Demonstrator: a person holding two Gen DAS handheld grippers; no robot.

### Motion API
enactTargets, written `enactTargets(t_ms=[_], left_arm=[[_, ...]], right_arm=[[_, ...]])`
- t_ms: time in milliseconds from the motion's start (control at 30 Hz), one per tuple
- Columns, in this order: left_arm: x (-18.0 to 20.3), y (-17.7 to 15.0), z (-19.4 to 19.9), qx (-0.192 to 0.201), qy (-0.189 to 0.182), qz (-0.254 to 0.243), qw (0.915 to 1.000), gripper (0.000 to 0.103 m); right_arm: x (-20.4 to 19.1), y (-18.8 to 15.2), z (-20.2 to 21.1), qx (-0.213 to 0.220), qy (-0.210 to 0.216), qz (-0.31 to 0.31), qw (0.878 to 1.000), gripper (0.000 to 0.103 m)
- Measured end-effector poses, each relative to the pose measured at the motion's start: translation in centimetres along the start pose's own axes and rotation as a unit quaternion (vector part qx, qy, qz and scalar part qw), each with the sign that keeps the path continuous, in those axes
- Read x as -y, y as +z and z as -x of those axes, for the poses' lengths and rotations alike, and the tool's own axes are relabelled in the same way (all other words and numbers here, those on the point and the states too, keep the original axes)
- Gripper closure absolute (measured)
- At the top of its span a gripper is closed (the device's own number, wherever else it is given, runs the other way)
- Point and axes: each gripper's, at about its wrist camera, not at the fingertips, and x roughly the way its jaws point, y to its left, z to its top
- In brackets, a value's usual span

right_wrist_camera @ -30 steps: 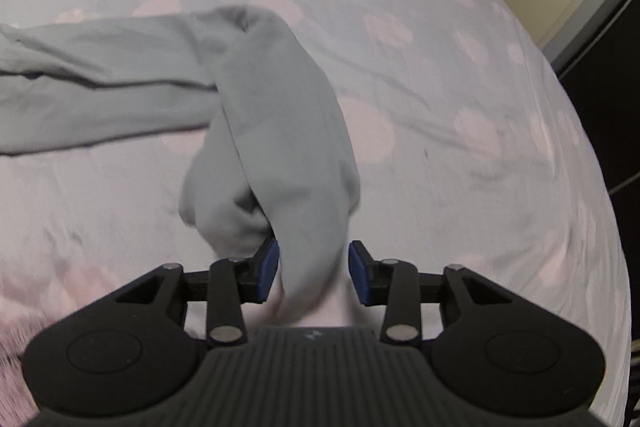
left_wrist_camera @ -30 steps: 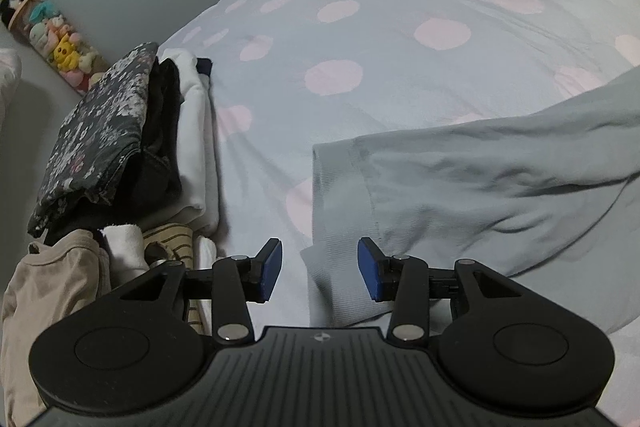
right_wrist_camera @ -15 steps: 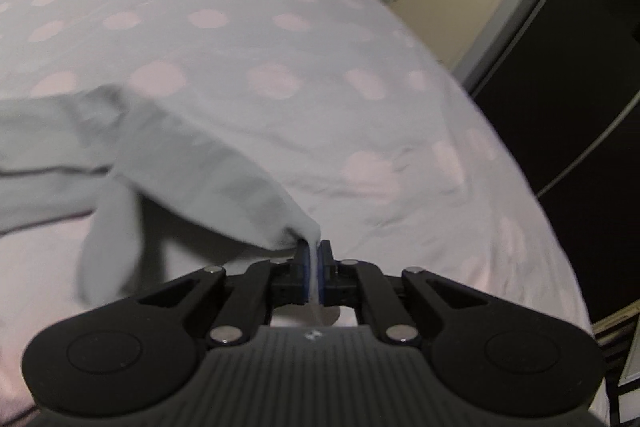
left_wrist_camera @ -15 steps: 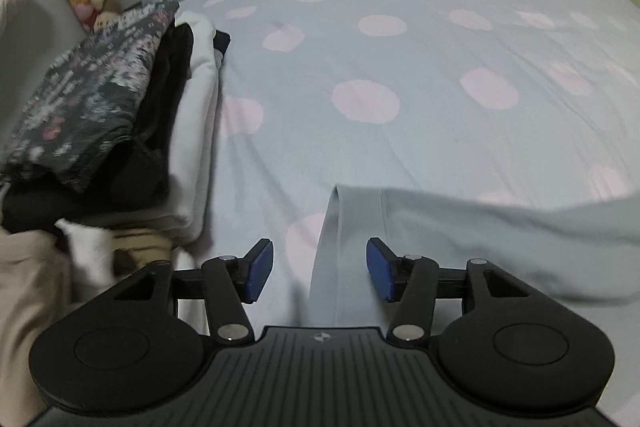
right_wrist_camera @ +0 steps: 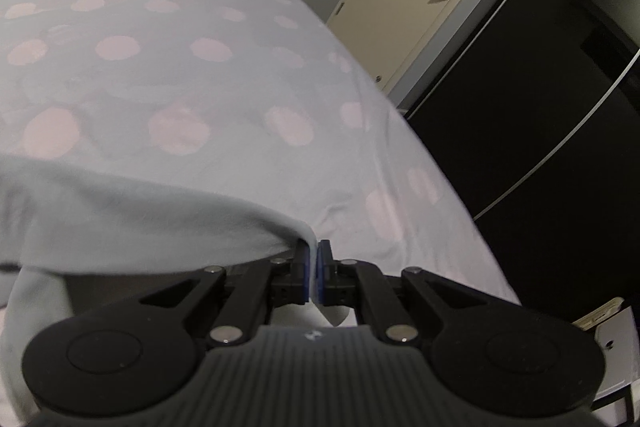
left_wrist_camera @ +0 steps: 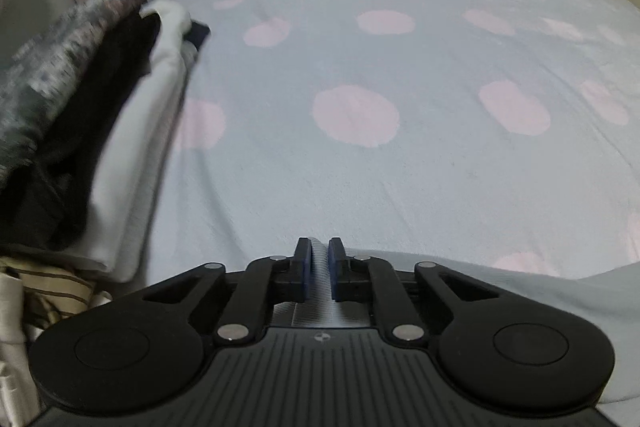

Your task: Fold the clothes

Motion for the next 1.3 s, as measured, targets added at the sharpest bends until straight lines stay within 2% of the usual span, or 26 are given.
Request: enactTargets(t_ms=[267, 533, 733, 833, 1000, 1067, 1133, 1300], left_arm=[[-1.9, 0.2, 5.2, 0.061, 0.038, 0.061, 0.9955, 0.096], [-2.6, 1.6, 5.5, 0.06, 0.071, 0.068, 0.9934, 0.096], [-3.1, 2.6, 5.4, 0.058, 0.094, 0.071, 0.9913, 0.096], [-2.6, 2.7, 3.5, 0.045, 0.096, 0.063, 0.9924, 0.096], [-1.9, 2.8, 0.4, 0.024, 0.099, 0.048, 0.9936, 0.095], [-1.8, 2.8, -0.5, 0.012, 0.086, 0.04, 0.9954, 0.095], [-2.2, 2.3, 0.1, 0.01, 0.074, 0.034, 0.9966, 0.092], [-3.1, 1.0, 1.6, 0.004, 0.044, 0.02, 0.9988, 0.087]], right_arm=[[0.9, 1.7, 0.4, 0.023, -0.027, -0.001, 0.999, 0.1], [0.3, 4.2, -1.8, 0.0, -0.035, 0.018, 0.999, 0.1], [-3.3, 6.9, -5.7, -0.025, -0.026, 0.062, 0.997, 0.1], [-5.0, 7.7, -7.4, -0.022, -0.035, 0.085, 0.995, 0.1], [-6.0, 8.6, -10.1, -0.036, -0.042, 0.086, 0.995, 0.1], [-6.2, 8.9, -10.8, -0.041, -0.029, 0.077, 0.996, 0.1], [-6.7, 8.9, -11.1, -0.047, -0.014, 0.076, 0.996, 0.099], [-7.3, 7.9, -11.3, -0.05, -0.015, 0.092, 0.994, 0.099]])
